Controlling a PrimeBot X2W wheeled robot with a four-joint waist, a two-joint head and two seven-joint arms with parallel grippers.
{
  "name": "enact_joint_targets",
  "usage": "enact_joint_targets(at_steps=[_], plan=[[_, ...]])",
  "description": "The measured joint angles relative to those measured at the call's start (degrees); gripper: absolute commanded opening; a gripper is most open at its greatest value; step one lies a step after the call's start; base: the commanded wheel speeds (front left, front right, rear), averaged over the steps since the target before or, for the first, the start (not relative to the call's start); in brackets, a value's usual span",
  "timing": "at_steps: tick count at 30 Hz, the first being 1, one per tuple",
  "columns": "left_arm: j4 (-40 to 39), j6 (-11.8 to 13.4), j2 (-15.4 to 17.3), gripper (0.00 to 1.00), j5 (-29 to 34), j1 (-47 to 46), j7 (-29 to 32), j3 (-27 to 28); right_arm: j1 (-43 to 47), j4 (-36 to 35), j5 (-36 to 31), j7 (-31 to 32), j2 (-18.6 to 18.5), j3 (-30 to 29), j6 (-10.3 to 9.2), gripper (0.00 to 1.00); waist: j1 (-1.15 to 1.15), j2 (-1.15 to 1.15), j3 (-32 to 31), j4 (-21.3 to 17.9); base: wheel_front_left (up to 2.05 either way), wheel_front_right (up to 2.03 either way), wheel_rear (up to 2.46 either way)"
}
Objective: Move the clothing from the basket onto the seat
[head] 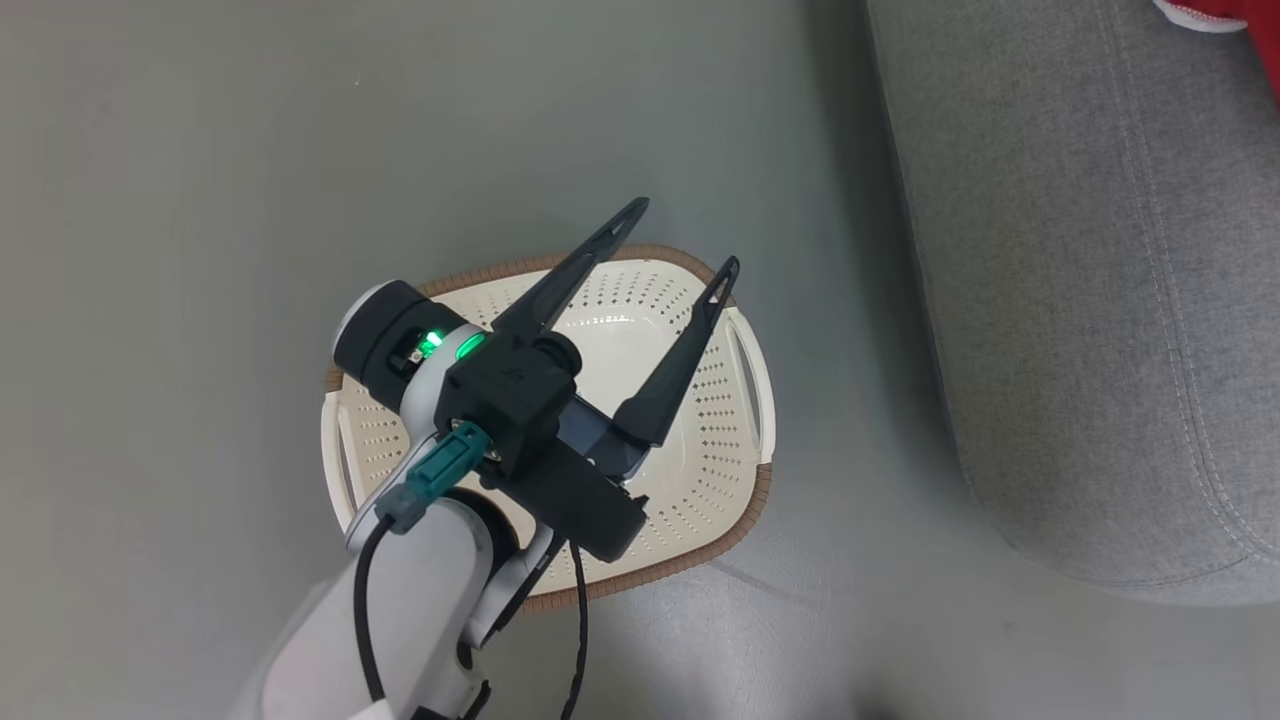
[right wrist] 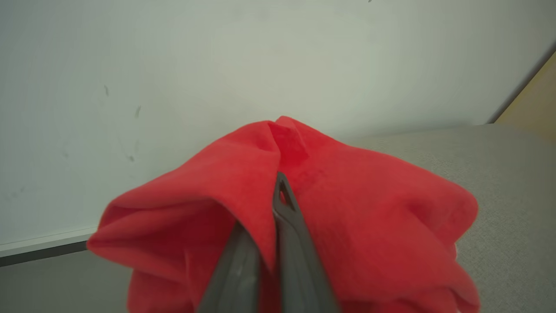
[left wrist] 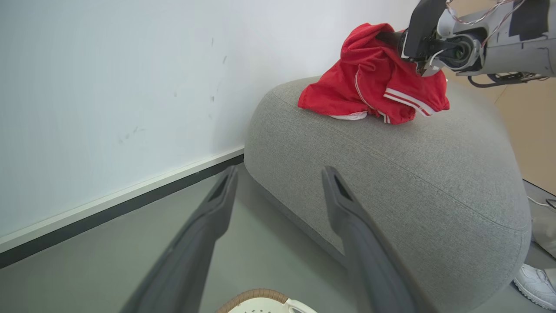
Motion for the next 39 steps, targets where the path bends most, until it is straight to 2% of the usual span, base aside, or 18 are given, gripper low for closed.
enact_joint_targets(at_steps=[4, 5, 6, 7, 8, 17, 23, 32, 39], plan=[[0.4, 0.0, 0.5, 1.0, 0.2, 0.0, -0.4, 0.6, 0.0, 1.3, -0.5, -0.1, 1.9, 0.9, 0.6, 0.0, 0.0, 0.0, 0.3, -0.3, 0.0, 0.0, 0.0], [0.8, 0.0, 0.6, 1.0, 0.2, 0.0, -0.5, 0.7, 0.0, 1.5, -0.9, -0.3, 2.0, 1.1, 0.76, 0.11, -0.01, 0.0, 0.2, -0.5, 0.0, 0.0, 0.0], [1.0, 0.0, 0.7, 1.0, 0.2, 0.0, -0.6, 0.8, 0.0, 1.8, -1.1, -0.6, 2.2, 1.3, 0.79, 0.36, -0.01, 0.0, 0.2, -0.7, 0.0, 0.0, 0.0], [1.2, 0.0, 0.7, 1.0, 0.2, 0.0, -1.0, 0.8, 0.0, 2.4, -1.4, -0.6, 2.2, 1.4, 1.3, 0.49, -0.01, 0.0, 0.1, -0.9, 0.0, 0.0, 0.0], [1.7, 0.0, 0.9, 1.0, 0.1, 0.1, -1.2, 0.9, 0.0, 3.1, -1.8, -0.9, 2.2, 1.8, 1.87, 1.0, -0.01, 0.0, -0.2, -1.4, 0.0, 0.0, 0.0], [5.9, 0.0, 1.3, 1.0, -0.9, 0.9, -3.5, 2.2, 2.0, 4.8, -3.3, -2.1, 5.6, 4.5, 4.39, 1.0, -0.01, -0.01, -3.5, -3.8, 0.0, 0.0, 0.0], [9.8, 0.0, 0.5, 1.0, -2.1, 2.9, -5.7, 3.3, 4.7, 6.2, -4.3, -2.6, 7.4, 5.9, 6.25, 1.0, -0.01, 0.0, -8.2, -5.4, 0.0, 0.0, 0.0], [14.0, 0.9, -1.0, 1.0, -4.7, 5.0, -8.7, 5.0, 7.2, 6.6, -4.8, -2.6, 9.6, 6.5, 7.39, 1.0, -0.02, -0.02, -15.5, -6.2, 0.0, 0.0, 0.0], [16.5, 1.8, -2.0, 1.0, -5.5, 7.1, -10.4, 6.4, 10.5, 6.8, -4.8, -2.6, 12.1, 6.7, 8.36, 1.0, -0.02, -0.02, -21.4, -5.3, 0.0, 0.0, 0.0]])
